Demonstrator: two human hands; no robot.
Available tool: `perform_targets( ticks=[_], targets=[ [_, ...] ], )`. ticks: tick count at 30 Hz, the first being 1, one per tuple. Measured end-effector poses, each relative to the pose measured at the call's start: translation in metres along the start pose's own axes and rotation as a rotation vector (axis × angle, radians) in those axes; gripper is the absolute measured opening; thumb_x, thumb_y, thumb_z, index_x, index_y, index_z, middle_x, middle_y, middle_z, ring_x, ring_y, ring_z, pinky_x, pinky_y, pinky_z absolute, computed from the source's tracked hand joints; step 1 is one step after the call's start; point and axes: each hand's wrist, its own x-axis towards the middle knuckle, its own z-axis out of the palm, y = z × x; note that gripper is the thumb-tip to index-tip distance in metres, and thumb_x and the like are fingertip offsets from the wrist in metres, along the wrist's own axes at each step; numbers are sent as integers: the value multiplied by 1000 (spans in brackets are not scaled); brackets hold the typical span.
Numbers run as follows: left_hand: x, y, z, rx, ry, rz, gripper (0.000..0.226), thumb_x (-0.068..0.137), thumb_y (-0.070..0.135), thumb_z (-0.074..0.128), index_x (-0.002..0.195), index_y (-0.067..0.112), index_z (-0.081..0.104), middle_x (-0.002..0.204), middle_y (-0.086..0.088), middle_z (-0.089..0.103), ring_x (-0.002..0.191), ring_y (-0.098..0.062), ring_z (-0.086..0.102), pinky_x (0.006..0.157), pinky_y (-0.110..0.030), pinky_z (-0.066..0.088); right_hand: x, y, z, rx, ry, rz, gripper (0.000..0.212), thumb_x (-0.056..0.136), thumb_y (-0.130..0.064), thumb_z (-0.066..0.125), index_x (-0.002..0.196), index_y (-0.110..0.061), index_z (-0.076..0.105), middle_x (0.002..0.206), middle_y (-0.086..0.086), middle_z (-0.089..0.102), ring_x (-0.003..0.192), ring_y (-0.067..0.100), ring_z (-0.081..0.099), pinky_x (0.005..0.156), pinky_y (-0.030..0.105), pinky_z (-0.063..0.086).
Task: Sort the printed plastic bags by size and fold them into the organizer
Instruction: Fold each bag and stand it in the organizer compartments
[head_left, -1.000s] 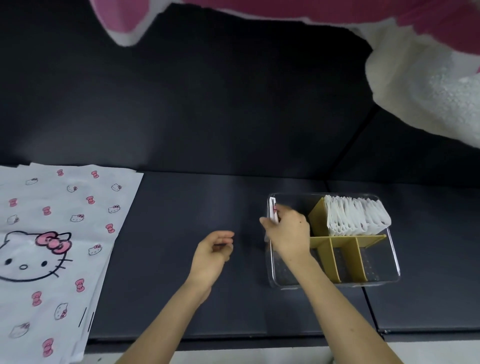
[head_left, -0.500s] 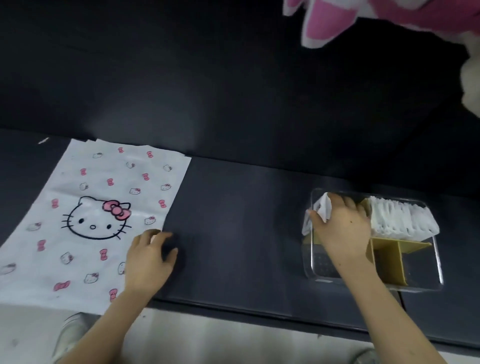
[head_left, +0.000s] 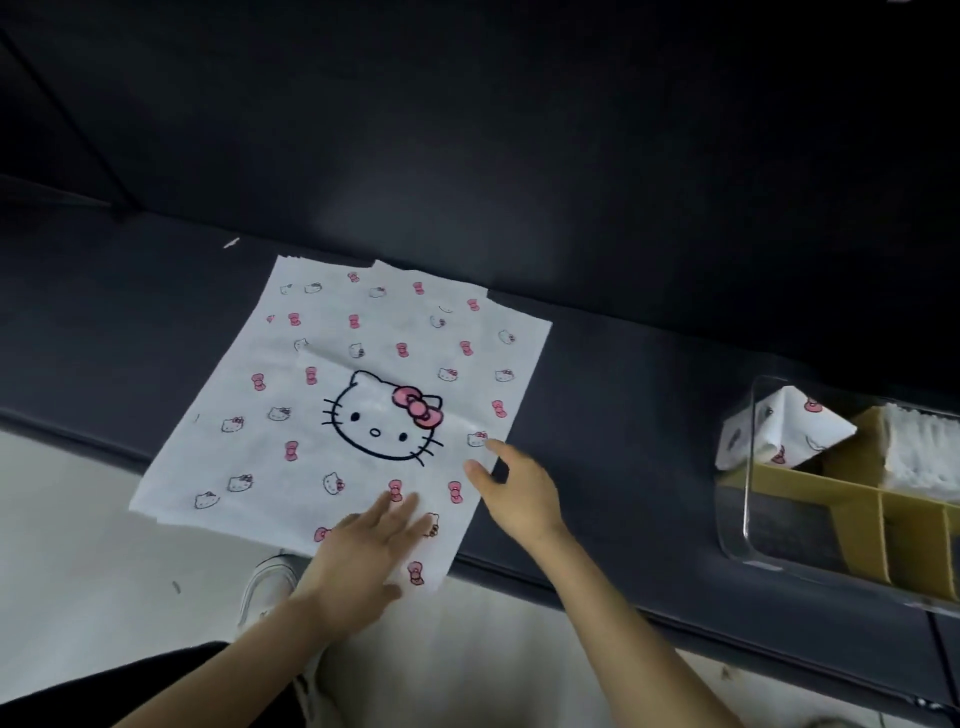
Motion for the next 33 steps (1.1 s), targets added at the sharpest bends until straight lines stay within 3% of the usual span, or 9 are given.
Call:
perform_targets(
  ticks=[2,4,10,17,20,23,26,30,33],
  targets=[
    [-2,-7,-3,-44,155,130,33,80,55,58,98,32,75,109,8,71,91,-17,71,57,-20,54,-1,5,4,-36,17,4,47,94,-38,54,138,-22,48,140,-4,49,130,15,42,101,24,34],
    [-1,-14,-6,-185,194,154,36,90,47,39,87,36,73,93,13,73,80,-14,71,55,-17,50,-4,13,3,-19,14,5,46,93,-37,55,136,-20,50,139,-5,50,130,15,42,104,25,34],
    [10,3,-94,-937,271,-156,18,86,42,60,72,50,68,71,14,68,60,-1,57,57,-17,41,-35,10,-38,213,-102,-196,22,88,-39,61,109,-47,62,134,-23,48,134,-9,27,114,23,18],
    [23,17,-211,-1199,338,-168,16,74,37,70,78,21,73,73,-17,69,55,-7,47,54,-18,34,-79,-33,-124,332,-179,-255,7,82,-20,69,82,-17,76,81,7,75,72,17,67,65,28,53],
    [30,16,-247,-1062,341,-131,38,58,61,74,86,36,69,72,-12,67,60,-23,50,63,-35,42,-84,-44,-151,528,-46,-245,20,76,-31,71,80,-12,76,81,21,72,68,28,65,60,33,50],
    [47,-1,-251,-1006,284,-124,35,63,41,83,94,42,66,69,4,70,60,0,58,62,-32,46,-68,-38,-168,704,127,-163,12,84,-16,65,80,-8,73,78,11,73,65,19,69,58,25,55],
    [80,-14,-226,-888,408,-264,40,74,27,80,110,33,63,77,11,64,73,-2,57,65,-29,44,-38,-16,-172,762,265,-16,11,87,-10,64,80,-4,70,69,6,72,58,14,67,53,21,53],
    [108,-15,-174,-374,663,-266,47,78,31,69,121,13,62,113,-10,63,100,-35,58,86,-41,44,16,36,-164,558,502,105,28,89,-11,62,74,12,55,61,10,47,59,20,41,56,25,32],
    [98,-1,-130,-461,485,-155,44,81,49,60,112,18,69,114,-1,65,104,-24,59,88,-25,39,37,69,-161,327,524,178,33,91,-13,58,61,-8,47,50,-1,36,51,17,30,50,26,22]
  ],
)
